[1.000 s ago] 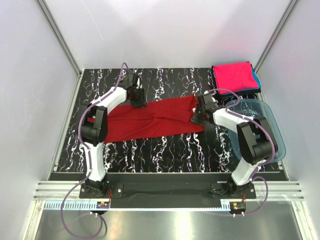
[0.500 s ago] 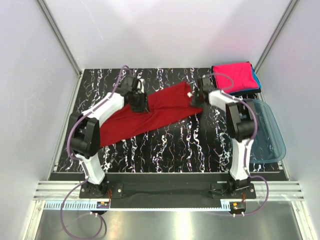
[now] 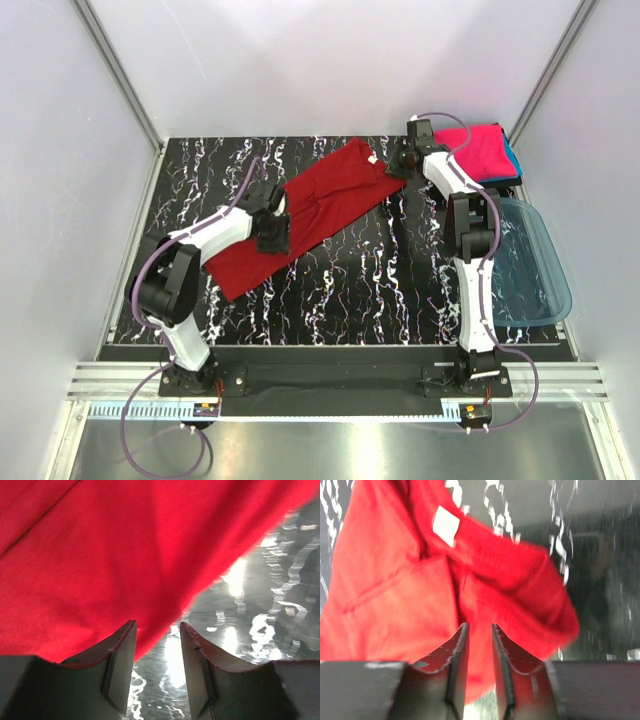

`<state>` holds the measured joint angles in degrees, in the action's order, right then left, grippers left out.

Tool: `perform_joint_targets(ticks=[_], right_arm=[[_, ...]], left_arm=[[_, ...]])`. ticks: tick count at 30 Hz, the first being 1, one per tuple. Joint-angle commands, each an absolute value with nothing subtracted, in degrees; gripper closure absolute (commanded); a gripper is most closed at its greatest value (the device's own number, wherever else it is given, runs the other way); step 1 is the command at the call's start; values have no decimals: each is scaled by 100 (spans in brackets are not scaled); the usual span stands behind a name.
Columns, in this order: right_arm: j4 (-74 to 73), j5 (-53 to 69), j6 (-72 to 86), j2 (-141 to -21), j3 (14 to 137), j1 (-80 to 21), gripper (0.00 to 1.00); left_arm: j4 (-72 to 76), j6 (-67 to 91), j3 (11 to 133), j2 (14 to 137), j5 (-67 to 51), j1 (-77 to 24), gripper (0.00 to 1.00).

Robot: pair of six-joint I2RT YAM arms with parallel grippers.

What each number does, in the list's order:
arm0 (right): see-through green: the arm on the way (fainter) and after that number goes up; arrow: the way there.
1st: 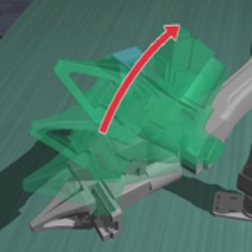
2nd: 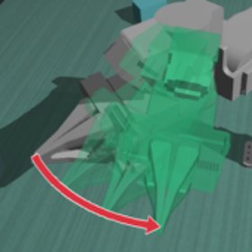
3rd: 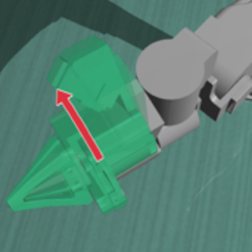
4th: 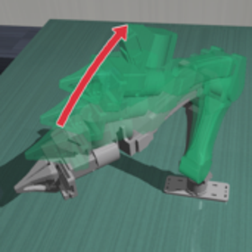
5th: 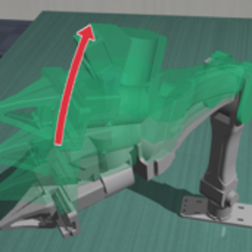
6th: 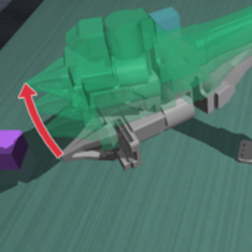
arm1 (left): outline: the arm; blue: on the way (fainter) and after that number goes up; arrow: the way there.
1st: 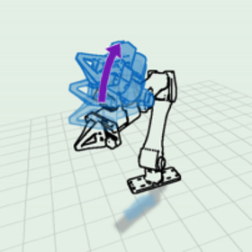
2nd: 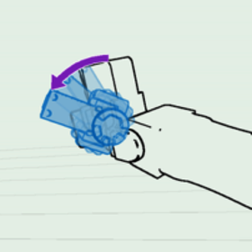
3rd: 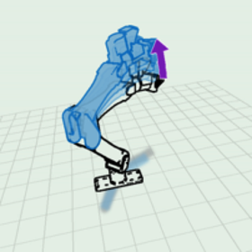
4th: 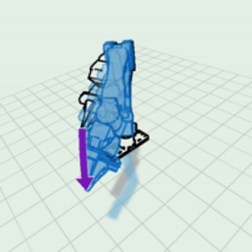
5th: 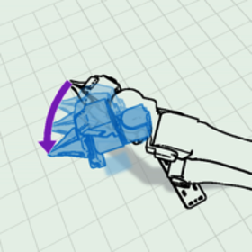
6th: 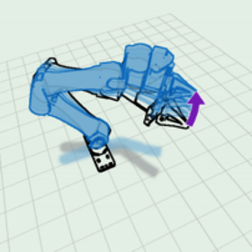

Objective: Fold and stack the t-shirts
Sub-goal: Fold the tshirt

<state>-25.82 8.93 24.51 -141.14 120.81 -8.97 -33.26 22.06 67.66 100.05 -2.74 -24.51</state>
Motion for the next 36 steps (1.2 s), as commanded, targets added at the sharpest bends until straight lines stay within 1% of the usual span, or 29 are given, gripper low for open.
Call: perform_joint_targets(ticks=[1,4,6,10,11,14,16,19,20,22,24,27,30,33,36], right_arm=[[-2760,1020,2391,-12941,11691,-958,67],[-2707,1037,2452,-12245,11093,-958,63],[-2619,1168,2549,-11728,10619,-958,63],[-2286,1484,2724,-10839,9574,-958,63],[-2224,1503,2786,-10689,9188,-958,63],[-2180,1485,2821,-10170,8563,-958,63],[-2127,1433,2786,-9958,8342,-958,63],[-1987,1337,2830,-10002,8078,-958,63],[-1952,1301,2926,-10037,8016,-958,64],[-1803,1239,3084,-10168,7937,-958,64],[-1548,1274,3269,-10361,7936,-958,64],[-1424,1187,3392,-10695,8147,-967,63],[-1389,915,3384,-11020,8384,-958,60],[-1327,634,3463,-11275,8534,-958,59],[-1257,422,3603,-11530,8683,-958,60]], left_arm=[[-2998,2469,6277,9747,140,-2303,55],[-2945,2610,6074,9800,325,-2312,55],[-2805,2742,5829,9774,326,-2303,56],[-2497,2953,5371,9537,-200,-2355,57],[-2418,3058,5266,9458,-272,-2451,57],[-2312,3312,4975,9220,-431,-2810,58],[-2101,3523,4659,8967,-527,-3040,58],[-1680,4147,4246,8676,-658,-3611,58],[-1583,4453,4202,8631,-685,-3995,58],[-1397,4535,4341,8604,-747,-4384,58],[-1685,4395,4831,8605,-756,-4771,58],[-2273,4053,5481,8394,-739,-4825,57],[-2819,3614,6027,8140,-361,-4808,54],[-3154,3253,6345,8095,-307,-4650,53],[-3208,3103,6337,8042,-404,-4465,53]])
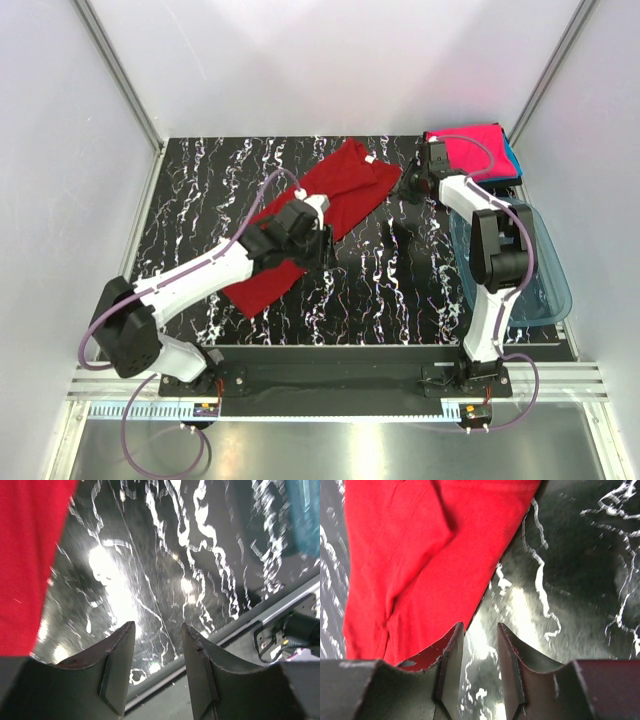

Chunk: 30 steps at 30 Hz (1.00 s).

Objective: Fold and stack the t-shirts
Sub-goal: Fold the tshirt

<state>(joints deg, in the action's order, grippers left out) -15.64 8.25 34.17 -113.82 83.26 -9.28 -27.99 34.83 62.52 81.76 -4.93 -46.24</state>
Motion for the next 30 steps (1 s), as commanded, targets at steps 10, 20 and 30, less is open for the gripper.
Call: perform_joint_targets(ticks=[10,20,30], right_arm=[[-651,-62,4025,-12435,9192,-958,62],[-878,-693,4272,-13174,9807,-958,91],[-2056,-529,3560,-14633,12250,-870,100]], left_arm=[[-3191,2795,5915,7875,-141,-3964,52],[-3471,2619,5634,7743,711,-3665,50],[-2936,2601,5177,8261,379,-3691,50]])
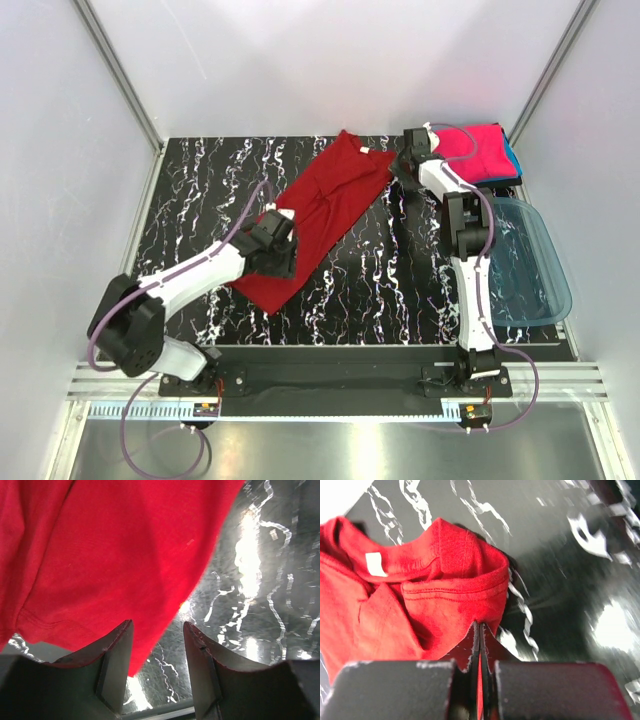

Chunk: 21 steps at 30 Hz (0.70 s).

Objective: Fold and stack the t-shirts
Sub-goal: Fold the tshirt

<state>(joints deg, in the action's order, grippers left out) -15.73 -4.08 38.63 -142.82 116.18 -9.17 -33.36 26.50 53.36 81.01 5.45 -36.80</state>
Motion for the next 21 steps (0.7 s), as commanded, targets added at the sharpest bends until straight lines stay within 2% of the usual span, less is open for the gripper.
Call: perform_joint_targets(ticks=[1,6,11,13,18,21], right_arm=[[-2100,-501,3542,-14721,12530,-844,100],[-2241,-195,3384,-14976,13191,-765,95],[-2373,-18,3217,-14426,13193,-765,79],[-2364,324,3226,-13890,12807,-765,72],[-2347,800,3261,-12369,11159,-782,64],[-2311,721,3182,-11226,10156,-782,60]], left_arm=[[-2866,2715,5133,8384,256,-3787,50],[-2365,3207,4887,8762,-35,-4288,52],[-1768,3858,4694,8991,-466,-4851,52],[-1583,4051,4693,9070,-378,-5132,52],[-1178,4429,4947,9561,-413,-5694,52],[-1055,4421,5744,9895,-562,-6098,52]])
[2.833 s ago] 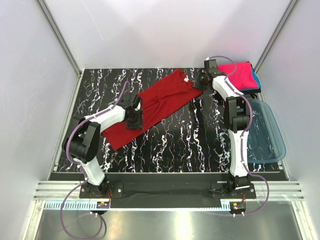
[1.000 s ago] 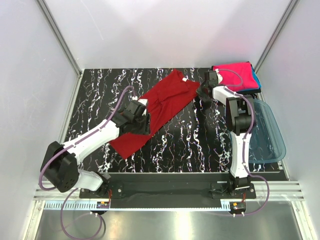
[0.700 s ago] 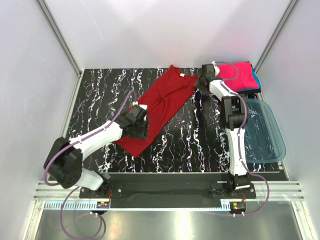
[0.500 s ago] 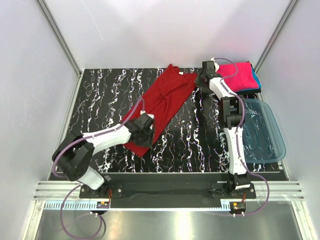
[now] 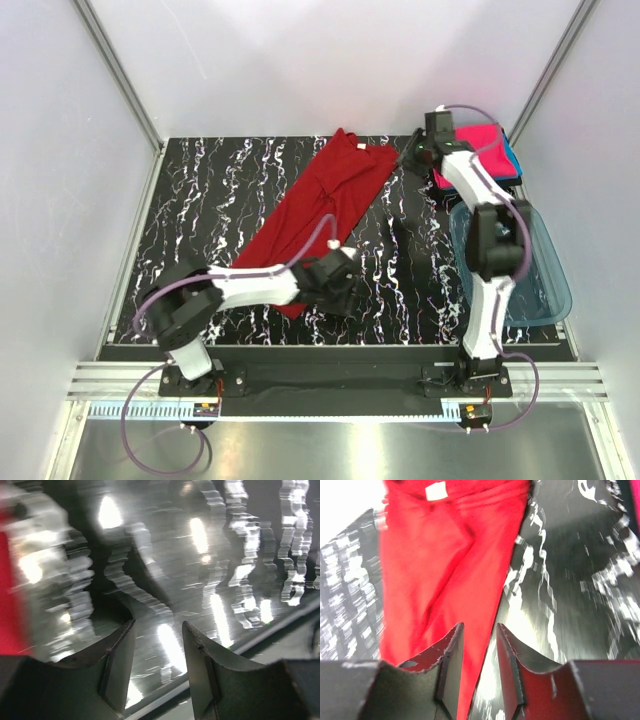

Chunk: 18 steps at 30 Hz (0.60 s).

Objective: Fold and stack the t-shirts
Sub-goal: Fold the tshirt

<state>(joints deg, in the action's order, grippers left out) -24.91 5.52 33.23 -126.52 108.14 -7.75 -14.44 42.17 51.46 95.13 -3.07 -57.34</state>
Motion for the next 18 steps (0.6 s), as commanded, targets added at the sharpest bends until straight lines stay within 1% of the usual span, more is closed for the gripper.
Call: perform_joint_targets(ticks=[1,3,4,5,7,8,9,10,11,14,15,17,18], right_arm=[[-2312,729,3173,-10702,9925,-782,60],[-2312,764,3277,-10180,9224,-791,59],[-2312,817,3348,-9734,8985,-782,59],[-2312,896,3444,-9538,8756,-800,59],[-2312,862,3778,-9056,8106,-896,59],[-2294,661,4032,-8922,7903,-1123,59],[-2294,546,4191,-8799,7527,-1255,58],[-2285,449,4392,-8624,7341,-1422,57],[-2181,396,4856,-8552,6965,-1746,57],[-1891,125,5779,-8350,6453,-2362,58],[-1777,62,5957,-8324,6164,-2825,58],[-1487,-139,6413,-8358,5934,-3285,58],[-1381,-193,6547,-8385,5750,-3722,58]], left_arm=[[-1072,4386,5957,9975,-615,-6178,52],[-1299,4290,6535,10063,-773,-6266,53],[-1649,4237,6652,9976,-739,-6240,54],[-1844,4167,6723,9836,-643,-6205,54],[-2274,3999,6610,9135,-379,-5873,53],[-2407,3956,6514,8845,-378,-5688,53],[-2530,3833,6408,8233,-361,-5243,53],[-2862,3745,6225,7913,-308,-5003,53],[-3057,3553,6144,7292,-125,-4531,52],[-3716,3209,6038,6506,-26,-3712,51],[-3848,2973,6021,6138,-26,-3213,50],[-4051,2743,6012,5820,-131,-2762,49],[-4147,2577,6012,5784,-254,-2403,49]])
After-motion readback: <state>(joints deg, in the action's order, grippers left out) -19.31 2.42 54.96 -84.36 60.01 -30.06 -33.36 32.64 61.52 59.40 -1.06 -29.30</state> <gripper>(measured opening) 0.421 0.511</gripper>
